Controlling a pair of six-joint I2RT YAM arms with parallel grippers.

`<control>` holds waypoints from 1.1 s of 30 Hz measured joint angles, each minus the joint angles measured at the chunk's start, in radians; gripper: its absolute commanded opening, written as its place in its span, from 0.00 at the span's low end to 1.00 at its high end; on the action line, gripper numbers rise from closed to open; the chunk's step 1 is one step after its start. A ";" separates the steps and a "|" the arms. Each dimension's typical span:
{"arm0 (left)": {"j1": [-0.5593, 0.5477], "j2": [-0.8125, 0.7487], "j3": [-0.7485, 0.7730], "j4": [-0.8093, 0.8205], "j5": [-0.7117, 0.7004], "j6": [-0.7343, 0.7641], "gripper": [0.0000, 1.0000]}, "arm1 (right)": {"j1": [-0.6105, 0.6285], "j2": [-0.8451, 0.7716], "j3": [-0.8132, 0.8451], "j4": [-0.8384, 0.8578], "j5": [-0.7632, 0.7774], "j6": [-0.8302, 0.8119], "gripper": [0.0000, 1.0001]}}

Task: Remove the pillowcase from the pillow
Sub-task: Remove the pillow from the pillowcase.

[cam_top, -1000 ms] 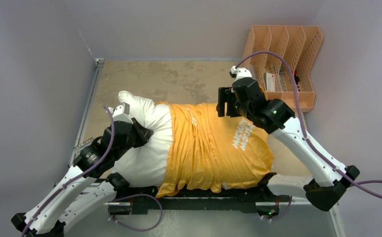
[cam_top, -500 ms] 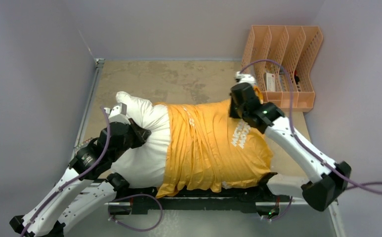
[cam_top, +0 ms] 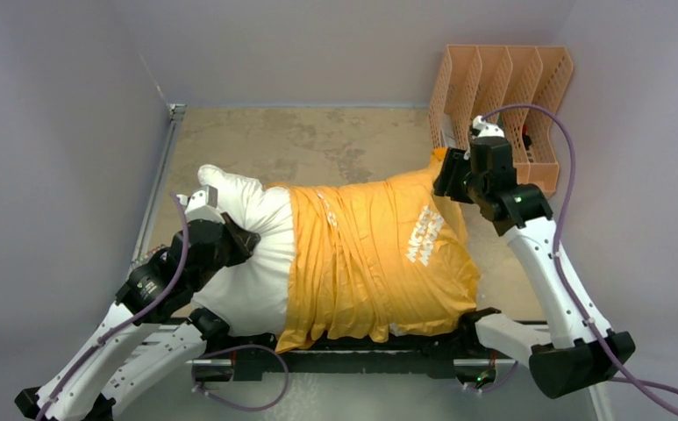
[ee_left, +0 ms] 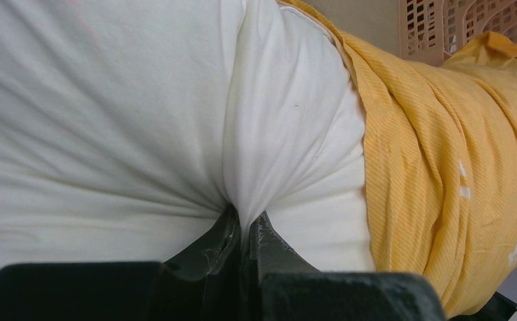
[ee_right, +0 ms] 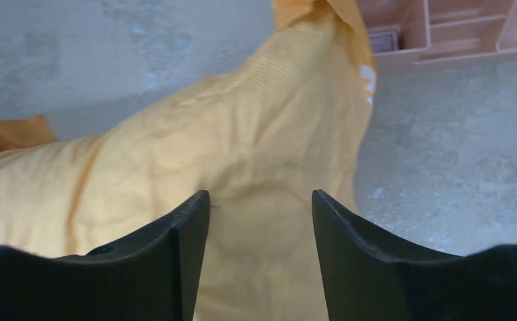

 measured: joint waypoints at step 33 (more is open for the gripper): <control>-0.011 -0.031 0.025 -0.041 0.005 -0.035 0.00 | -0.027 -0.011 -0.133 0.071 0.003 0.024 0.00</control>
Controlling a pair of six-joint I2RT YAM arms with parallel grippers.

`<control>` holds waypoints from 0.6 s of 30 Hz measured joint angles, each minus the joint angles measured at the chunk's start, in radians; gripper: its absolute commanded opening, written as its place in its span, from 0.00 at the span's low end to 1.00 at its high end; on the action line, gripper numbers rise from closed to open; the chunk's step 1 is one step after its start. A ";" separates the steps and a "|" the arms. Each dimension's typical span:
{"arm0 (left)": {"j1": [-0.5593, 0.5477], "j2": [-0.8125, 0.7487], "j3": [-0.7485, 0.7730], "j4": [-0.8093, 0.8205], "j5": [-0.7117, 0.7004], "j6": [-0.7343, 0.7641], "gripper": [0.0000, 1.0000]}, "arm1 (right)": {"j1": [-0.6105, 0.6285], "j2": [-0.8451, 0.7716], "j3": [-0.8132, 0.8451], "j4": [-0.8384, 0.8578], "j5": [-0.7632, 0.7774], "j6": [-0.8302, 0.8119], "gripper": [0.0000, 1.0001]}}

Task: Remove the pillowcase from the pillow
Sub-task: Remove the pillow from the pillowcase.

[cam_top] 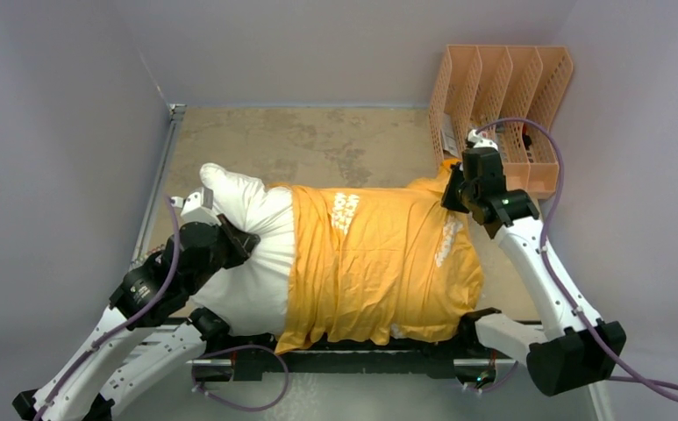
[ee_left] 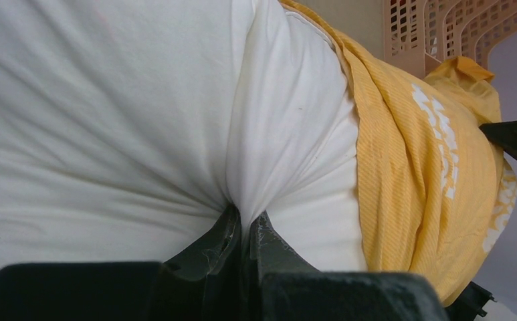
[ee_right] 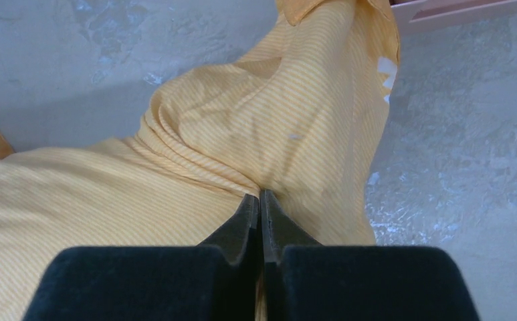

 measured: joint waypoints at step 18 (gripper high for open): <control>0.011 0.044 0.000 0.012 -0.012 0.028 0.00 | 0.151 -0.071 0.254 -0.047 -0.230 -0.011 0.66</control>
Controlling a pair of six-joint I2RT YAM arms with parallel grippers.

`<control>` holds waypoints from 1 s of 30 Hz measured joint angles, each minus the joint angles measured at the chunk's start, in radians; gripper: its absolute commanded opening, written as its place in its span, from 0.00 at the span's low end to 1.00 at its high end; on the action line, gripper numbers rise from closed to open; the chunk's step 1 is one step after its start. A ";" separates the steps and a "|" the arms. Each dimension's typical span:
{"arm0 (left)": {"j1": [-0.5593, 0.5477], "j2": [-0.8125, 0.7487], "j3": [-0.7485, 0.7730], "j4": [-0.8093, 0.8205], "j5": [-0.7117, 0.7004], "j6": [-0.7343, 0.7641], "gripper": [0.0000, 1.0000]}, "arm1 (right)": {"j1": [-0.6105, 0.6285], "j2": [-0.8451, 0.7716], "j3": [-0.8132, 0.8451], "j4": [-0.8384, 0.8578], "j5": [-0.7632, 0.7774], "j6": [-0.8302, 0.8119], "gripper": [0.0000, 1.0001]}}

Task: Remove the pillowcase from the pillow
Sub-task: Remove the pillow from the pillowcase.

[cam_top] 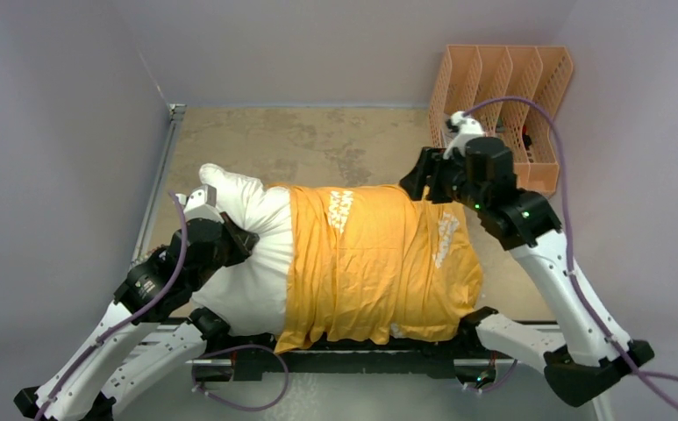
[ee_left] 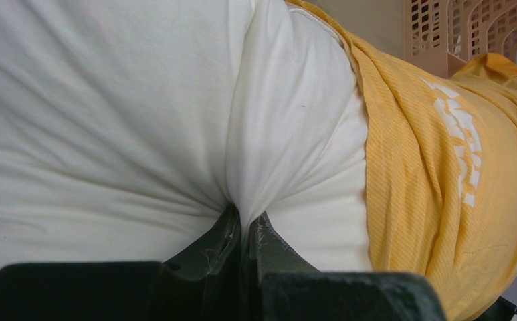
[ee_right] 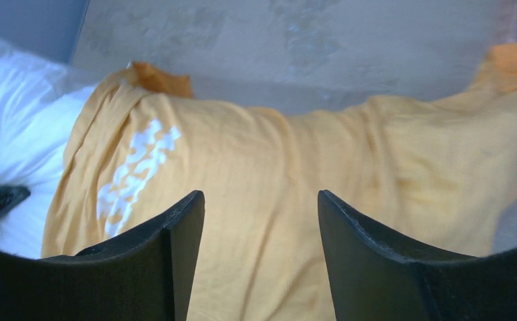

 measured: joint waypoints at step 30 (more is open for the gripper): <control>-0.011 -0.008 0.000 0.006 0.011 -0.056 0.00 | 0.034 0.016 -0.312 0.143 0.098 0.132 0.00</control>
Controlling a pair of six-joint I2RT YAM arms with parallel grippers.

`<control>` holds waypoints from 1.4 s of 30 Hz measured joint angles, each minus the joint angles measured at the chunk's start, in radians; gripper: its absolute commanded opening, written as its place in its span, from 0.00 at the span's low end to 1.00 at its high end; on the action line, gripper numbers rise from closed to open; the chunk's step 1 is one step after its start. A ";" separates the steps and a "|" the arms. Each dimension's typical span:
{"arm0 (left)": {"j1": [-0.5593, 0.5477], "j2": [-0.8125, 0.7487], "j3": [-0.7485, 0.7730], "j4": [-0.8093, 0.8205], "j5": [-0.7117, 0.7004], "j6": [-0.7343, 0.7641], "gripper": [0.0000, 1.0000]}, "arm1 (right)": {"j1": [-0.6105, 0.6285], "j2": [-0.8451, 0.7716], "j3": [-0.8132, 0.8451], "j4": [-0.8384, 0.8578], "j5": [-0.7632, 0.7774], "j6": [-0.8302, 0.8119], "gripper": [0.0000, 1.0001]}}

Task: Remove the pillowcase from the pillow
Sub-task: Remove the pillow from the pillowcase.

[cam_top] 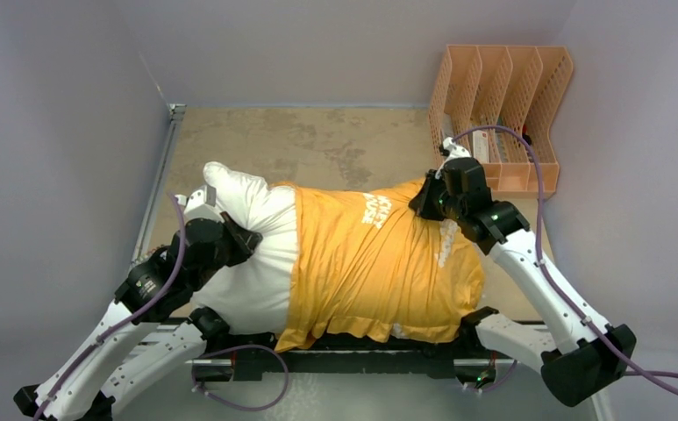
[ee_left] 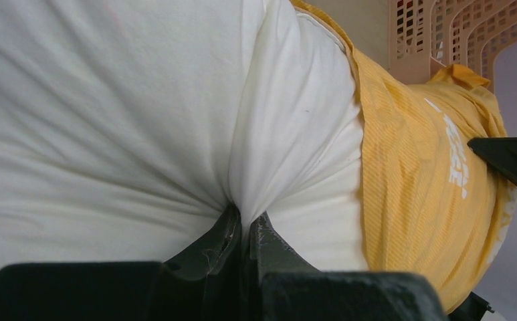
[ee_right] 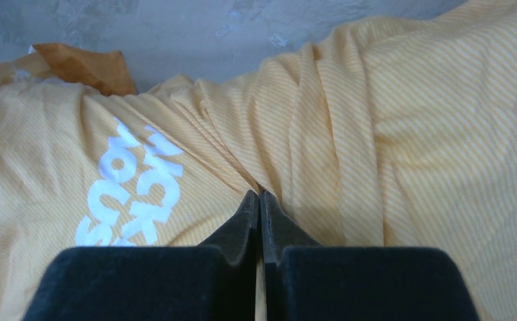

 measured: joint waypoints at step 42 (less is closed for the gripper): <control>-0.003 -0.040 0.000 -0.016 -0.006 -0.009 0.00 | 0.168 0.184 0.141 -0.053 0.054 -0.031 0.42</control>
